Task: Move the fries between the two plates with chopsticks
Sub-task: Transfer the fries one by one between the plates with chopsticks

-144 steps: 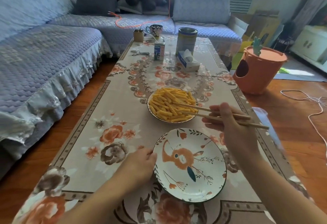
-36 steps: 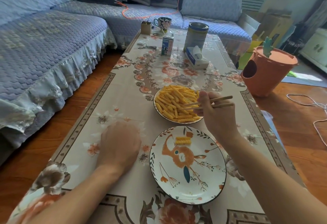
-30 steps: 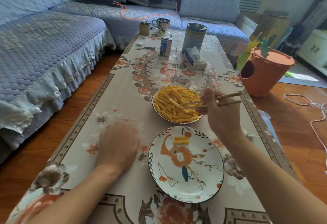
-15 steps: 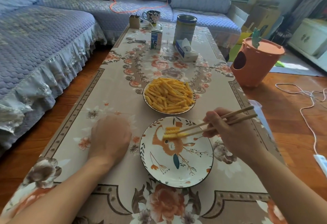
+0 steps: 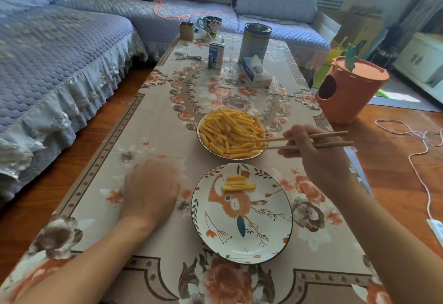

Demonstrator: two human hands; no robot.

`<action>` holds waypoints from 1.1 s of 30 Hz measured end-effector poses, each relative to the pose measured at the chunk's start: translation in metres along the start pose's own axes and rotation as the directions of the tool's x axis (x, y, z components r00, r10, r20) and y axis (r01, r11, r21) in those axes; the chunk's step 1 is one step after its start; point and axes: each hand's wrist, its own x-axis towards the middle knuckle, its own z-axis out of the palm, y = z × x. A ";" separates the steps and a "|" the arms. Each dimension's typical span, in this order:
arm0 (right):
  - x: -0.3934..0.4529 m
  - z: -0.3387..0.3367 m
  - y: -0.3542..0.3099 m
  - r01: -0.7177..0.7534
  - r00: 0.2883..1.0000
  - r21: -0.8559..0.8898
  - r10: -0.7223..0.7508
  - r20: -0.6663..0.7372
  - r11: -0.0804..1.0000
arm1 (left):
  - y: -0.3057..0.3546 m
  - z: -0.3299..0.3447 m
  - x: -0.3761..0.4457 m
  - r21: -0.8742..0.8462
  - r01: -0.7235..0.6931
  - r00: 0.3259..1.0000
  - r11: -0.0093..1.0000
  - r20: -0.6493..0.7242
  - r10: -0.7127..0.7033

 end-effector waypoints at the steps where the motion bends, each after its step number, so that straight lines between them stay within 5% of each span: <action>1: 0.006 0.003 0.003 0.014 1.000 -0.046 -0.014 -0.010 0.999 | 0.000 0.000 0.000 -0.001 0.000 1.000 1.000 -0.003 0.000; 8: 0.019 0.015 0.011 0.073 0.996 -0.179 -0.063 0.065 0.981 | -0.001 -0.001 0.001 0.006 0.002 1.000 1.000 0.004 -0.002; 16: -0.018 -0.010 -0.025 -0.088 0.991 0.076 0.079 0.112 0.993 | 0.000 0.000 0.000 0.002 0.002 1.000 1.000 -0.010 -0.002; 33: -0.046 -0.014 -0.036 -0.072 0.975 -0.131 0.097 0.201 0.989 | 0.000 0.001 -0.001 0.004 -0.010 0.999 1.000 -0.032 0.010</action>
